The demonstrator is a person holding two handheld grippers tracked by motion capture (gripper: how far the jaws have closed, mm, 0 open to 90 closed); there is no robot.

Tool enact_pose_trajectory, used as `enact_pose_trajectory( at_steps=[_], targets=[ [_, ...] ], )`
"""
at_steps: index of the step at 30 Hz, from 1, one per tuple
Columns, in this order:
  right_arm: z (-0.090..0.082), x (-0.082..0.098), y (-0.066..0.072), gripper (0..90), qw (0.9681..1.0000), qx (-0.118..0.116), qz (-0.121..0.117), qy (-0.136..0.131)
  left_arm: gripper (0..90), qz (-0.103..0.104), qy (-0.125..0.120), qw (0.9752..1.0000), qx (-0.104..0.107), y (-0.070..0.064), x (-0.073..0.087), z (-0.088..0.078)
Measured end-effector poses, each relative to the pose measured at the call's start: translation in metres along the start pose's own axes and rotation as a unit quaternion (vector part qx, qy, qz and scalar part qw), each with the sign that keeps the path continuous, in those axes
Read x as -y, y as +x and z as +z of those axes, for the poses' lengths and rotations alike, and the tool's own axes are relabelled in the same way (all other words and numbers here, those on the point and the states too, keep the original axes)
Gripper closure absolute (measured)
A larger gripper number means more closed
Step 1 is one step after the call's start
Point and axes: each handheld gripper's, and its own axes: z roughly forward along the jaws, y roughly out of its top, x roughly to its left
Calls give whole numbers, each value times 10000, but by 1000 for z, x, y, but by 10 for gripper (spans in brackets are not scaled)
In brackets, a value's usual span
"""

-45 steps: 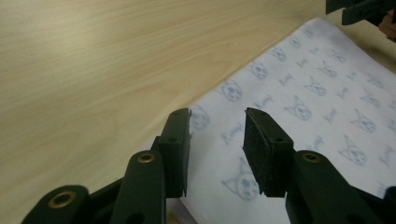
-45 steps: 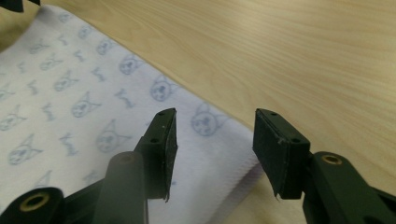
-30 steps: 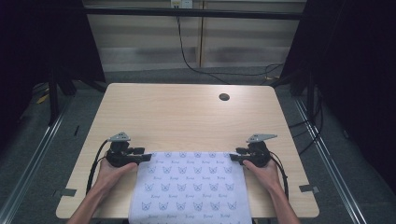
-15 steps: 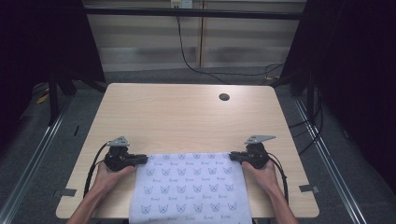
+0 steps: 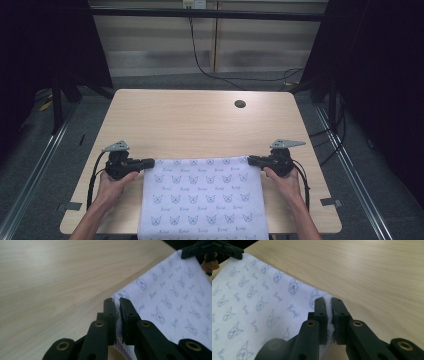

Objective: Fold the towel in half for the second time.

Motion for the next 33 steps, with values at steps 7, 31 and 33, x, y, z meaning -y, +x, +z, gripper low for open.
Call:
enact_pose_trajectory(
  at_steps=[7,31,33],
  targets=[
    [-5,-18,3,839,9997,-59,-92,-204,848,-80,-126,9998,-97,4,-5,-6],
    [-43,-97,2,840,9954,191,-468,-820,853,260,-844,9957,-271,-8,-117,-6],
    [-46,-99,2,840,9950,239,-501,-831,854,324,-843,9955,-299,-10,-124,-6]
  ],
)
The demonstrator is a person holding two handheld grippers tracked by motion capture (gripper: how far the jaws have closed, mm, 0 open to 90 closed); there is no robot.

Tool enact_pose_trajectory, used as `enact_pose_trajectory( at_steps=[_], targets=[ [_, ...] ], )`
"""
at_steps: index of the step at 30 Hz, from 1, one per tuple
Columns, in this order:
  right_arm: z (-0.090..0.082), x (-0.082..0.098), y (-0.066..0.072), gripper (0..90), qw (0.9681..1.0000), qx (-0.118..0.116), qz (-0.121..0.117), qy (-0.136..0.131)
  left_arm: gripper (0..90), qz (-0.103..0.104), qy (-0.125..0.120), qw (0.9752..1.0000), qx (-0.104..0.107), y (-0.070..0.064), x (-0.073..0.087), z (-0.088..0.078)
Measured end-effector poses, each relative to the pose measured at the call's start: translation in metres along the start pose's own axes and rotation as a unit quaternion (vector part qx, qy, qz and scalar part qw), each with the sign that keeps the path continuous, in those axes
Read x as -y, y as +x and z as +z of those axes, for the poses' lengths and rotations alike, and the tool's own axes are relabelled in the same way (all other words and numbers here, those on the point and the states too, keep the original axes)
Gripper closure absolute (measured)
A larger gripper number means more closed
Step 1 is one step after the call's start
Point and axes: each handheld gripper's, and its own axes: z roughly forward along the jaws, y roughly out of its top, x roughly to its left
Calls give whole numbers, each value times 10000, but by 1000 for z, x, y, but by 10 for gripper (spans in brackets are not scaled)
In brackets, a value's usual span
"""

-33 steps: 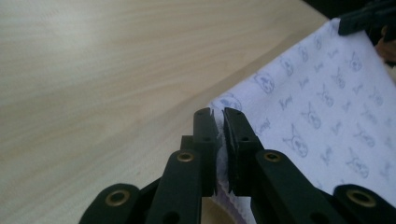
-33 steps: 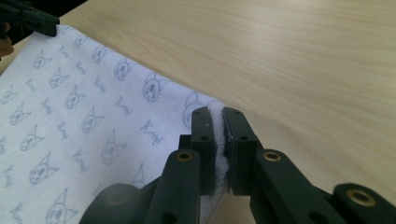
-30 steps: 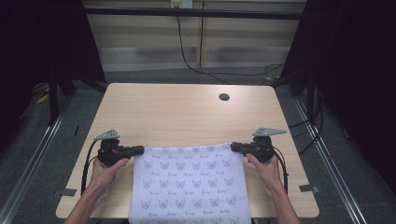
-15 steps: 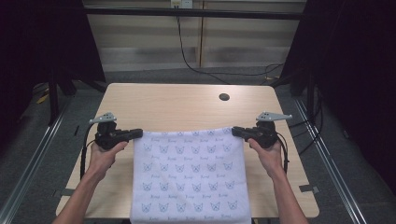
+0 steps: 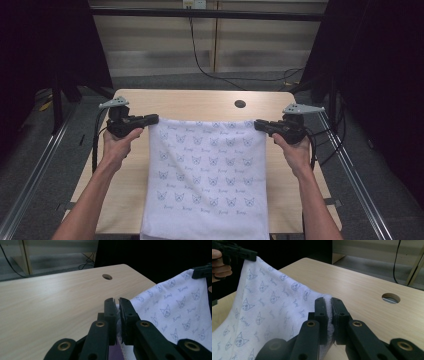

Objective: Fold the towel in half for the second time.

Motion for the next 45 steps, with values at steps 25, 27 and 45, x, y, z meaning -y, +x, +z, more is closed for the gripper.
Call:
enact_pose_trajectory(
  at_steps=[25,27,45],
  targets=[
    [-11,-10,2,840,9997,-45,-53,-254,853,349,-320,9987,170,5,5,-26],
    [-15,-9,8,840,9995,-84,-135,-281,853,327,-408,9983,251,4,9,-29],
    [-48,66,49,838,9987,-442,-222,-108,851,445,-199,9974,532,-22,69,-44]
  ],
)
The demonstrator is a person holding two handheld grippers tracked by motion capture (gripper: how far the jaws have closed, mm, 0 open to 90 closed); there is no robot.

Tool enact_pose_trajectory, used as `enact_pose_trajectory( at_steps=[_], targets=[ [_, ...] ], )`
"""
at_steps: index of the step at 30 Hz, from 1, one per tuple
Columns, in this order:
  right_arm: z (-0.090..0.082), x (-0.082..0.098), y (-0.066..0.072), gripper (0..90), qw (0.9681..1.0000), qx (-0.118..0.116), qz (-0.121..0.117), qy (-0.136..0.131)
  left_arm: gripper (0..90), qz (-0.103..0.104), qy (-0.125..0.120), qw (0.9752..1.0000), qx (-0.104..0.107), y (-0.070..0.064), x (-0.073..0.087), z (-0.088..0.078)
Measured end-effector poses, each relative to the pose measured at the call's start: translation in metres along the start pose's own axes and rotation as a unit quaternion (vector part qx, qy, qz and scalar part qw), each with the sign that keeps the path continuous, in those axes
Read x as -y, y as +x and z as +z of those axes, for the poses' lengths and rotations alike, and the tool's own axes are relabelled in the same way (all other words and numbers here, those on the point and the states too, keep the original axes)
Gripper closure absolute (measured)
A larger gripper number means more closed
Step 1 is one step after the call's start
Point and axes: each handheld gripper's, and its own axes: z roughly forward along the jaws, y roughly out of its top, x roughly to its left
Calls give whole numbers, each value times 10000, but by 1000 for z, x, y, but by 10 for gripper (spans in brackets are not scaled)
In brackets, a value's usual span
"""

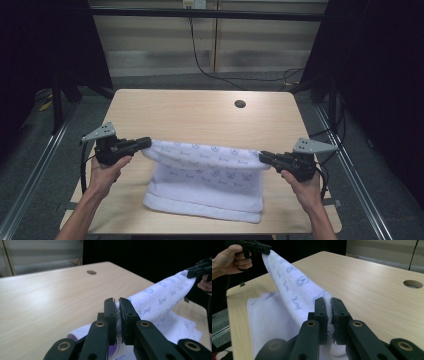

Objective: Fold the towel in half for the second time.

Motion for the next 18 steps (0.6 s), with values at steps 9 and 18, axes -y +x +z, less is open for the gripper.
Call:
enact_pose_trajectory(
  at_steps=[9,18],
  targets=[
    [-4,36,21,835,9996,-94,99,251,851,-112,178,9997,134,-15,33,-11],
    [-1,70,35,797,9963,-175,159,825,842,-118,616,9978,210,-27,69,-15]
  ],
)
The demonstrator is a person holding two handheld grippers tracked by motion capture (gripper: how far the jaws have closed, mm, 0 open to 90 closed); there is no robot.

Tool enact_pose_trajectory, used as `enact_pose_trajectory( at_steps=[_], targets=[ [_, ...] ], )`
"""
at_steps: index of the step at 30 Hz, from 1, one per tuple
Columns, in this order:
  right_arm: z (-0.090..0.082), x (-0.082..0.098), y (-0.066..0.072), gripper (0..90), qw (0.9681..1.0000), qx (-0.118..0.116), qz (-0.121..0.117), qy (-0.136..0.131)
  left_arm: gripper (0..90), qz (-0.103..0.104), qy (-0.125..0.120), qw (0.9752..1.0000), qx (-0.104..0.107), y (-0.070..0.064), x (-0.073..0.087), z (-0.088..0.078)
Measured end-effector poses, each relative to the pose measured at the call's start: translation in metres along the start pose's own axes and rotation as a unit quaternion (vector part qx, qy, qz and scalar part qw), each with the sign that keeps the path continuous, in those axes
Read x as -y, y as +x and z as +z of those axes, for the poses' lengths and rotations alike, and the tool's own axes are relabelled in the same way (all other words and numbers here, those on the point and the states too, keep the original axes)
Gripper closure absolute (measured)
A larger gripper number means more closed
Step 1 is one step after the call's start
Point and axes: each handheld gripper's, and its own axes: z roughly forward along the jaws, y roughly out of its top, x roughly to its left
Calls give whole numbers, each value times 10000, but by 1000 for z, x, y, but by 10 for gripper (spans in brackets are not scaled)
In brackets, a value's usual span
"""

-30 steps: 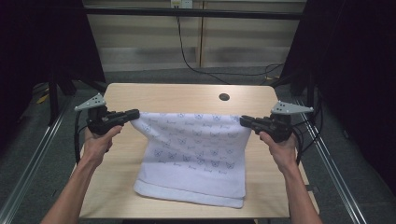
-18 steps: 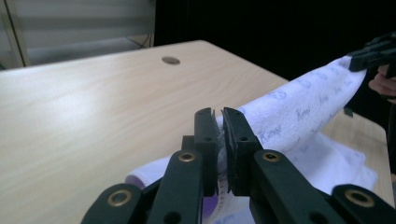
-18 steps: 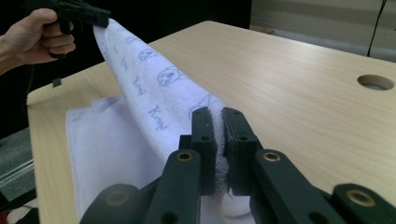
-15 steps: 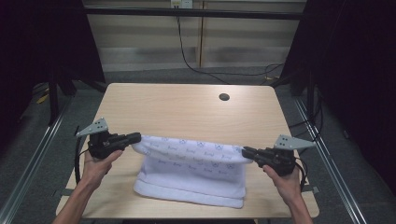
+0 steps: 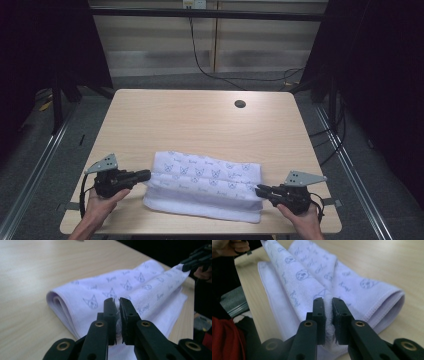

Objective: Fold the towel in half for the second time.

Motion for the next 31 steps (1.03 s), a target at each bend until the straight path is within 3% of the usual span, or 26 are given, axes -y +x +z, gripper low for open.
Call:
enact_pose_trajectory(
  at_steps=[7,9,14,16,18,20,23,25,28,31],
  targets=[
    [-6,15,10,723,9999,-51,58,150,816,26,251,9997,72,-11,15,-7],
    [-9,20,13,706,9998,-99,83,182,784,-81,213,9996,171,-12,19,-9],
    [-17,24,16,664,9999,-24,158,44,690,-130,142,9998,52,-14,18,-14],
    [-19,21,13,640,9996,16,257,-81,609,-215,46,9998,21,-11,15,-15],
    [-19,18,10,634,9996,61,248,-91,591,-173,77,9997,-132,-6,10,-15],
    [-18,14,5,600,9994,177,266,-137,529,-312,-55,9991,-295,5,4,-16],
    [-19,8,-7,561,9986,335,336,-218,466,-481,-37,9973,-548,22,-1,-15],
    [-20,4,-17,545,9975,476,445,-278,432,-674,-75,9953,-698,31,1,-16],
    [-22,2,-31,504,9953,701,559,-375,412,-679,55,9939,-869,36,7,-16],
    [-21,6,-37,453,9926,938,638,-432,380,-829,96,9918,-968,39,16,-16]
  ],
)
